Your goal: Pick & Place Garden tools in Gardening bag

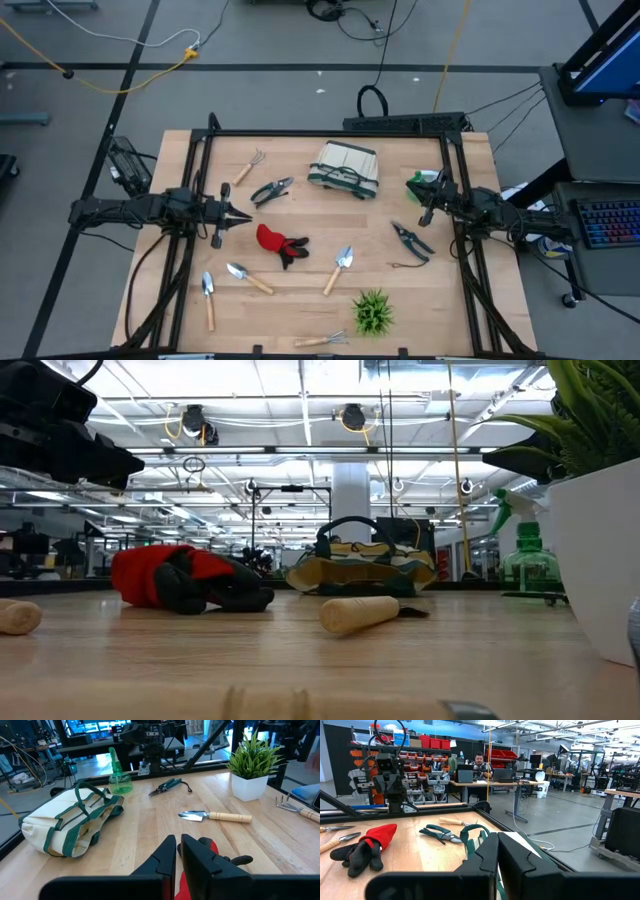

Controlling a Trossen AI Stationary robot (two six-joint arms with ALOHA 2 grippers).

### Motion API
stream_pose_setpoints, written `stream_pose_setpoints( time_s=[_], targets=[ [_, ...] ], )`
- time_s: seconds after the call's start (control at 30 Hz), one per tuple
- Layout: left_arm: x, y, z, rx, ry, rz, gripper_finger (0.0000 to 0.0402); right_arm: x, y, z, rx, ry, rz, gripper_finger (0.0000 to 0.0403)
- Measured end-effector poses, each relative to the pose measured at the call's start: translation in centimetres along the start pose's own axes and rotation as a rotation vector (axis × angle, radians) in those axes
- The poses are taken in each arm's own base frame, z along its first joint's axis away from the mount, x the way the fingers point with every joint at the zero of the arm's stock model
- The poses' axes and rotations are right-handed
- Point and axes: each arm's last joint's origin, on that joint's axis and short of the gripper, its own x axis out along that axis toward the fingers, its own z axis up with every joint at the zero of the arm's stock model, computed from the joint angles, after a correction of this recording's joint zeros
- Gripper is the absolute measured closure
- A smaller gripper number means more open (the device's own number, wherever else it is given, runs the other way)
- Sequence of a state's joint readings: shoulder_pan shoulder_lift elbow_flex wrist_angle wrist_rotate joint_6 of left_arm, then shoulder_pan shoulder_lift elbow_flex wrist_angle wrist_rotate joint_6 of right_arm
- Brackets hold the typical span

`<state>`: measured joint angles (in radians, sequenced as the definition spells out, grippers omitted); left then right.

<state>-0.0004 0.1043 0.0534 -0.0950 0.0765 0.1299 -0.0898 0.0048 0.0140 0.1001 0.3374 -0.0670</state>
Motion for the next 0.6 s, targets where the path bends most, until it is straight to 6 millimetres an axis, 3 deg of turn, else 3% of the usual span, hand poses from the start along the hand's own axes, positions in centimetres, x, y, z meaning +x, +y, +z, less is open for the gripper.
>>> stream_pose_setpoints(
  time_s=[0.6],
  targets=[
    [-0.2,0.3,1.9,0.015,-0.195,0.052,0.0366,0.0,0.0,0.0,0.003,-0.004,0.001,0.0399]
  ],
)
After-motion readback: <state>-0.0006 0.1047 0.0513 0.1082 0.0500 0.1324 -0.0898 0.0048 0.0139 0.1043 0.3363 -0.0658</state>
